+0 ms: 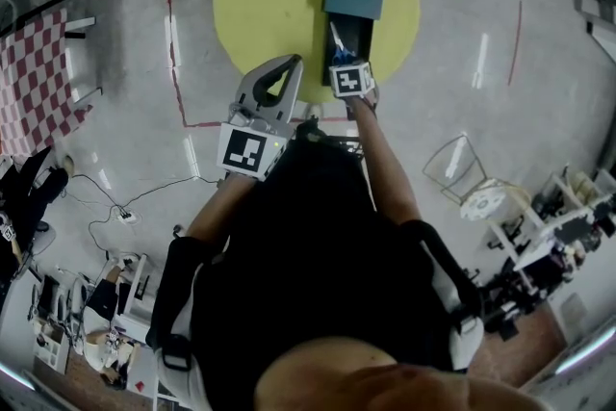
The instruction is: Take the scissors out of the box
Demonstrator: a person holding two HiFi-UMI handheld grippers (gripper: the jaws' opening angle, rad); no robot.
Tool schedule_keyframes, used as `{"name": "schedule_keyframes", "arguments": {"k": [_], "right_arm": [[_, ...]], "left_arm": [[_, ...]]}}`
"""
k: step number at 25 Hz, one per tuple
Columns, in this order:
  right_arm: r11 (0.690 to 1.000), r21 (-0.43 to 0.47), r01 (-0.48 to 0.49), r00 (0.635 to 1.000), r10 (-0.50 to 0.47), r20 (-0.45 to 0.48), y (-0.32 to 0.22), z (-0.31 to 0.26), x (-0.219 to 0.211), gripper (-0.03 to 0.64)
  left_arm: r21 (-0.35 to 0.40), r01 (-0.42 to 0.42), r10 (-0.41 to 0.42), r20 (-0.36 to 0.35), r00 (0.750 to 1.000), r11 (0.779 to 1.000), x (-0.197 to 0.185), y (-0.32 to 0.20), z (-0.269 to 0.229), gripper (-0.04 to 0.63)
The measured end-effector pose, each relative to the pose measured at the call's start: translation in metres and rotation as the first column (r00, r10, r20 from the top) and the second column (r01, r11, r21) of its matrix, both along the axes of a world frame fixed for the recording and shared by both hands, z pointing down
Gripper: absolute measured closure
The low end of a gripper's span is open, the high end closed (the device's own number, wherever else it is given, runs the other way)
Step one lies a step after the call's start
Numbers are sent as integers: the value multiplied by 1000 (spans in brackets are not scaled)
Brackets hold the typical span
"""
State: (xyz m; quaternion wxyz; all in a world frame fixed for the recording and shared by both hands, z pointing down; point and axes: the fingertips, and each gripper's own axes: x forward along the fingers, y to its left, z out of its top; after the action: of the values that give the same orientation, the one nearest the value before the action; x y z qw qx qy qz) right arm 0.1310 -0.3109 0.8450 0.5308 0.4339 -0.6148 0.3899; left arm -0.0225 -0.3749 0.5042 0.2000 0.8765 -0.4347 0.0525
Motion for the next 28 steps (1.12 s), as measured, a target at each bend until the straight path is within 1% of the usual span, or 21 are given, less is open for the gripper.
{"name": "schedule_keyframes", "arguments": {"k": [5,10,12,13,15,16,17,19,20,23,26,28], "right_arm": [[999,-37,-26,999,25,-19,-2,12,5,515],[999,-53,-7,1000,5,-27,2,13,10,515],[999,-40,2,1000,-3,-17,0,13,8,517],[999,-40,4,1000,-4,-10,0,13,7,528],[998,-56,-3,1000,3,-2,7,14,5,532],[998,-58,-10,1000,11,18,9,15,1,532],[998,-65,-25,998,29,61,12,16,-7,534],[992,-110,-68,985,84,150,23,15,-23,534],[990,-118,-80,982,98,164,26,12,-25,534],[996,-49,-79,980,87,177,16,4,-23,534],[996,-36,-84,984,89,155,23,-4,-15,534],[997,1,-82,987,81,141,24,-13,-8,535]], "left_arm": [[-6,9,-9,3,1000,1000,-5,-1,1,597],[-14,18,-18,4,1000,1000,-7,2,6,598],[-9,18,-18,6,1000,1000,-8,4,6,597],[-7,19,-19,7,1000,1000,-9,6,5,597],[-4,19,-19,9,1000,1000,-8,10,4,597],[-2,20,-20,10,1000,1000,-8,12,4,598],[-1,21,-21,10,1000,1000,-8,14,4,597],[3,23,-23,12,1000,1000,-8,19,4,598],[6,24,-24,14,1000,1000,-8,21,3,597],[14,25,-25,17,1000,1000,-6,30,0,597],[23,17,-17,17,1000,1000,0,44,-3,598],[32,10,-11,17,1000,999,6,55,-8,597]]}}
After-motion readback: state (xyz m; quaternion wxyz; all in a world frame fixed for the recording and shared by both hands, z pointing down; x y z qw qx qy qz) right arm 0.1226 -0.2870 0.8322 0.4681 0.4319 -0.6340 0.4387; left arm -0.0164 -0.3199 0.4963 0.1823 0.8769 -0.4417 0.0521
